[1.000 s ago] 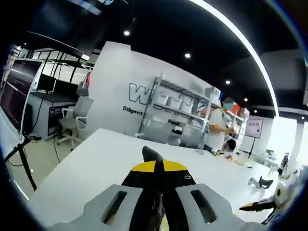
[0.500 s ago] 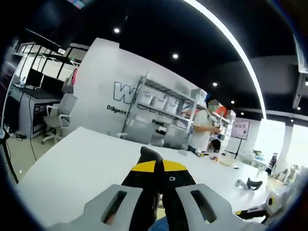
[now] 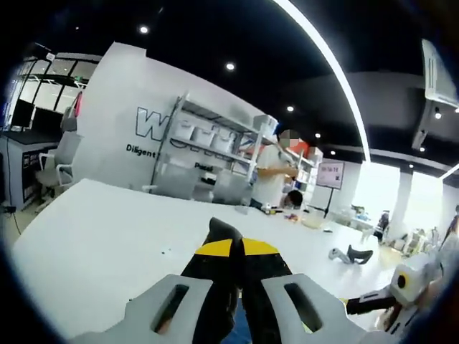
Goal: Fold the garment on the visible template until the final outline fits inside the template.
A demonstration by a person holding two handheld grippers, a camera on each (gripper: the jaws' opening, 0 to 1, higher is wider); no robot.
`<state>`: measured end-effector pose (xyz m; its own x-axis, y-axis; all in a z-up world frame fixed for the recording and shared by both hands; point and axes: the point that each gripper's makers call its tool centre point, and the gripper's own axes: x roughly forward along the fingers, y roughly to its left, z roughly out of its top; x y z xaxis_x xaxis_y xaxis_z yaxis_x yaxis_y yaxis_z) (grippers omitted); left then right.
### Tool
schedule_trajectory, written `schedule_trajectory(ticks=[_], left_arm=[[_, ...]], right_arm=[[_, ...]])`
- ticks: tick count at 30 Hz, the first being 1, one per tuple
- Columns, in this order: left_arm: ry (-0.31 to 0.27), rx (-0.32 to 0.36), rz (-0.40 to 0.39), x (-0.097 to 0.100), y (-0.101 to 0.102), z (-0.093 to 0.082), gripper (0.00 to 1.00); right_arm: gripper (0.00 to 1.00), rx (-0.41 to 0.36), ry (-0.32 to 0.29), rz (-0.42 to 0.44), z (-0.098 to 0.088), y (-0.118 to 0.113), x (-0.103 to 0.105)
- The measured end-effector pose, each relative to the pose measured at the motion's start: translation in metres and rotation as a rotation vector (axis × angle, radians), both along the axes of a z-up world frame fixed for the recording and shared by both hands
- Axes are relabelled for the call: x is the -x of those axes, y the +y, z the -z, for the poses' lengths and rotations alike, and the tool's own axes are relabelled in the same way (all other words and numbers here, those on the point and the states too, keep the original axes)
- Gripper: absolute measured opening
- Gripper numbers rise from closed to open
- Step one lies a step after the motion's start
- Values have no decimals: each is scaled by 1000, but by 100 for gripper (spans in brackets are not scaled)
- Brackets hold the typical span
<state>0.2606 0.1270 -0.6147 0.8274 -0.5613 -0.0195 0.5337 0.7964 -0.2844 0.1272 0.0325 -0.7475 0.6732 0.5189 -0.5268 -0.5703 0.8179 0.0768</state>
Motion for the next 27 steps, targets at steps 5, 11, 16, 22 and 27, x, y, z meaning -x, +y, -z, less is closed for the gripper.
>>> schedule_trajectory(ticks=[5, 11, 16, 22, 27], left_arm=[[33, -12, 62, -4, -26, 29, 0], [97, -28, 90, -8, -48, 69, 0], [111, -35, 94, -13, -57, 90, 0], [132, -41, 126, -15, -75, 112, 0], [149, -65, 165, -15, -94, 131, 0]], right_arm=[[99, 9, 7, -1, 2, 0, -1], [99, 14, 14, 5, 3, -2, 0], [99, 18, 22, 12, 5, -7, 2], [99, 23, 16, 46, 4, -15, 2], [99, 28, 27, 50, 7, -18, 4]])
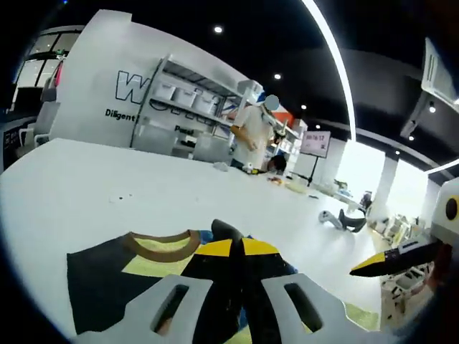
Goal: Fold the garment on the visible template until the final outline fits inside the template.
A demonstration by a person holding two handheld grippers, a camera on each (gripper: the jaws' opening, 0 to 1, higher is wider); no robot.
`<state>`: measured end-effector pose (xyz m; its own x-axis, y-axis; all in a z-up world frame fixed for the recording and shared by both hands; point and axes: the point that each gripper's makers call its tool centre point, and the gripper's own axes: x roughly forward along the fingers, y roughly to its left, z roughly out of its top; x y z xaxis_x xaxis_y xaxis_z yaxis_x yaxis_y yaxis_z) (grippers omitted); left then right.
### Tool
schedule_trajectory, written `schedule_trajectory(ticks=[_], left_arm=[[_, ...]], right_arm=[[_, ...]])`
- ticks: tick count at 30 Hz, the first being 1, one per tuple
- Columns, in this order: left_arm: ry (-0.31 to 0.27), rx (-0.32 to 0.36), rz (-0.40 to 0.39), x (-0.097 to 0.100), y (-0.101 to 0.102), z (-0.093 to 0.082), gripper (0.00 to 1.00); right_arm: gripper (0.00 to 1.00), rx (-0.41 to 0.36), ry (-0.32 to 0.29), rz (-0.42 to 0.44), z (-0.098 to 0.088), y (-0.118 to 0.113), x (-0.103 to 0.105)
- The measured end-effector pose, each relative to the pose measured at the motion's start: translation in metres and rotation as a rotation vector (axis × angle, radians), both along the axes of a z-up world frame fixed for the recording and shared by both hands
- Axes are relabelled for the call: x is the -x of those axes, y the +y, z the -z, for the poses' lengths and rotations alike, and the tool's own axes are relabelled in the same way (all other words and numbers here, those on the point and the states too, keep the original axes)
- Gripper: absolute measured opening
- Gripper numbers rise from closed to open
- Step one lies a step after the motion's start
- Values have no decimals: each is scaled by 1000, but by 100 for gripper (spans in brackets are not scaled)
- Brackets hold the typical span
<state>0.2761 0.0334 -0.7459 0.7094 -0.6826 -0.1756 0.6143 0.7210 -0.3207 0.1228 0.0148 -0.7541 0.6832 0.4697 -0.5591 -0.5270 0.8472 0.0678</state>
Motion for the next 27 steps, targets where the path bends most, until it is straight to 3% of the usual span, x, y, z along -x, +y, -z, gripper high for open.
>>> schedule_trajectory(ticks=[8, 12, 15, 19, 22, 24, 25, 27], left_arm=[[52, -57, 60, 2, -30, 29, 0], [73, -69, 78, 2, -39, 41, 0], [143, -55, 77, 3, -44, 54, 0], [144, -70, 79, 2, -50, 60, 0], [145, -118, 127, 7, -57, 66, 0], [149, -111, 115, 5, -57, 67, 0], [181, -89, 105, 6, -58, 71, 0], [177, -127, 139, 12, -62, 77, 0]], right_arm=[[99, 8, 13, 2, 3, -2, 1], [99, 64, 6, -21, 5, -4, 3], [99, 56, 17, -22, 5, -4, 4], [99, 58, 16, -14, 5, -6, 4], [99, 59, 21, -17, 7, -6, 5], [99, 80, 22, -22, 10, -8, 7], [99, 87, 27, -27, 13, -10, 10], [99, 87, 33, -14, 14, -15, 11]])
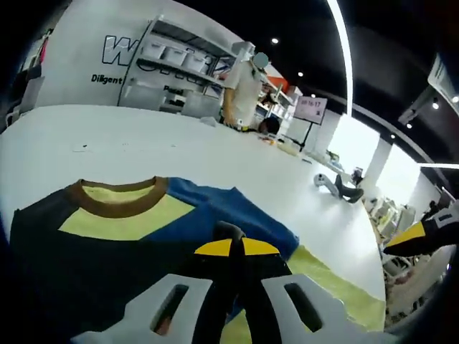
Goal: Fold the garment on the visible template until the final outline fits inside the template.
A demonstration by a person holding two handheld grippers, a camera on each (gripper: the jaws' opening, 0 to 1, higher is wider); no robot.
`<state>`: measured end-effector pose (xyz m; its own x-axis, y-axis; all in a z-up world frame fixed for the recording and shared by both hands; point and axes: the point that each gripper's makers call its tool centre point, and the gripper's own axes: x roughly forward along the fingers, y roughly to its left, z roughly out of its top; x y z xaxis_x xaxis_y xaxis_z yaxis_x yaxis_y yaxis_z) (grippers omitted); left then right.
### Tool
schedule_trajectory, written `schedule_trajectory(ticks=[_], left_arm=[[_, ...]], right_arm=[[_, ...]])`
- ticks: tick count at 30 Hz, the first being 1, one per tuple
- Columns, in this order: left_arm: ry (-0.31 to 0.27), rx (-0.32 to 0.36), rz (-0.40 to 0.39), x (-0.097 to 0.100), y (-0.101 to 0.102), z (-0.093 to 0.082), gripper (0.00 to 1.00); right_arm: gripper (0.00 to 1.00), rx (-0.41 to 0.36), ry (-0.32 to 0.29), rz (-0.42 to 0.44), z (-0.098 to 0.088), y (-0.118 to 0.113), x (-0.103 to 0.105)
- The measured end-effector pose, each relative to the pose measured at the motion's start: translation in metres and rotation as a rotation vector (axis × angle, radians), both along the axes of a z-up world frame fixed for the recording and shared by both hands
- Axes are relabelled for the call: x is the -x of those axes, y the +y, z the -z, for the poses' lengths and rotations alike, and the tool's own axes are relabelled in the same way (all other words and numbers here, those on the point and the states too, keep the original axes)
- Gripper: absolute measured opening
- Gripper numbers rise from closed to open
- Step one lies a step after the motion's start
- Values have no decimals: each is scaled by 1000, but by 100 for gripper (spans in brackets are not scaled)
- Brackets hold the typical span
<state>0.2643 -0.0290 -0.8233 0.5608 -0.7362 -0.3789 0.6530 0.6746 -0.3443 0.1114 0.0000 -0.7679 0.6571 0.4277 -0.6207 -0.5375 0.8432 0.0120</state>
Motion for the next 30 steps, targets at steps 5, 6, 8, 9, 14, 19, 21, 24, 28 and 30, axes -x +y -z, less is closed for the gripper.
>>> schedule_trajectory(ticks=[5, 6, 8, 9, 14, 19, 21, 24, 28, 30], left_arm=[[-30, -53, 2, 4, 0, 7, 0], [-17, -42, 5, 5, -2, 9, 0], [-6, -36, 11, 6, -4, 12, 0], [-7, -41, 16, 7, -5, 13, 0], [-10, -73, 44, 12, -9, 19, 0], [-7, -78, 61, 13, -11, 21, 1], [-15, -87, 80, 15, -11, 20, 5], [-29, -23, 93, 17, -9, 4, 16], [99, 61, 83, 24, -6, 0, 41], [75, 26, 61, 16, 1, 1, 43]], right_arm=[[99, -4, 3, 16, -1, -5, 0], [99, -6, 4, 14, -1, -4, 1], [99, -11, 14, 4, -1, -3, 3], [99, -11, 13, 4, -1, -2, 3], [99, -14, 14, 6, -2, -2, 4], [99, -11, 15, 4, -2, -3, 3], [99, -15, 16, 13, -3, -4, 3], [99, -22, 19, 18, -2, -5, 4], [99, -24, 24, 14, -1, -3, 7], [99, -22, 27, 12, 1, -3, 7]])
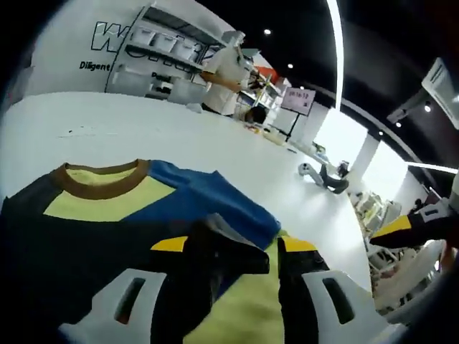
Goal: Fold the garment on the visible template until the final outline fits inside the template.
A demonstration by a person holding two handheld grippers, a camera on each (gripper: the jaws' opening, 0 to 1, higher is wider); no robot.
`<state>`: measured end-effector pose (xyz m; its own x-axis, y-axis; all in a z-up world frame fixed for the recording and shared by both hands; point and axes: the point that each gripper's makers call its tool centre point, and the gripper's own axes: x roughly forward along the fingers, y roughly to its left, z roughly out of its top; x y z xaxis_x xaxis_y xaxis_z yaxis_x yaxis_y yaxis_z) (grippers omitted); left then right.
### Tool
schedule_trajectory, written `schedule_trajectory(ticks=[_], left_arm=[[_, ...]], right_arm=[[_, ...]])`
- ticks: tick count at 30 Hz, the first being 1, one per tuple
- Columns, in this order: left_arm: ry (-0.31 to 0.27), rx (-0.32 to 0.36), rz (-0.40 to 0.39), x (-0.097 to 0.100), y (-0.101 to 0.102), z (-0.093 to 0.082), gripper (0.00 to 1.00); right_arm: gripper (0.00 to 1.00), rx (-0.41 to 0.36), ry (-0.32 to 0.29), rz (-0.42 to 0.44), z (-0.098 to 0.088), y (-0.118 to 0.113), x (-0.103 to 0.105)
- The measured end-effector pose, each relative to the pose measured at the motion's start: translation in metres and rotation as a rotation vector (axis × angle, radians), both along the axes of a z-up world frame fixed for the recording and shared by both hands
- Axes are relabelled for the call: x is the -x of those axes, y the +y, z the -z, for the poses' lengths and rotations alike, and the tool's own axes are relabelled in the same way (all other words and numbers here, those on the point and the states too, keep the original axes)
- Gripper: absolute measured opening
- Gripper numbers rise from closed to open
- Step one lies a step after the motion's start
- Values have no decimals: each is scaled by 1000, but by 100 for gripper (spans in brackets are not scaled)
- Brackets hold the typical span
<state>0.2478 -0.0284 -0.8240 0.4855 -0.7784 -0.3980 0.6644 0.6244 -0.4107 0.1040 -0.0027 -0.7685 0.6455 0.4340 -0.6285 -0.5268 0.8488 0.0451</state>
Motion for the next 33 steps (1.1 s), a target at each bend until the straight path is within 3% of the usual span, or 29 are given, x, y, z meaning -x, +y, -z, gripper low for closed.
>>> schedule_trajectory(ticks=[3, 7, 13, 17, 29, 33], left_arm=[[75, 58, -7, 1, -1, -2, 36], [86, 80, 43, 7, -11, -6, 28], [43, 26, 164, 16, -36, -2, 25], [-12, -54, 237, 20, -47, 4, 25], [-39, -107, 179, 0, -59, 10, 18], [-68, -134, 202, 0, -66, 12, 17]], right_arm=[[99, -5, 6, 2, 1, 1, 1], [99, -2, 7, -1, 1, 0, 1], [99, -1, 9, 9, 2, -3, 2], [99, -1, 13, 13, 3, -5, 3], [99, -3, 25, 26, 7, -7, 3], [99, -2, 25, 31, 6, -9, 2]])
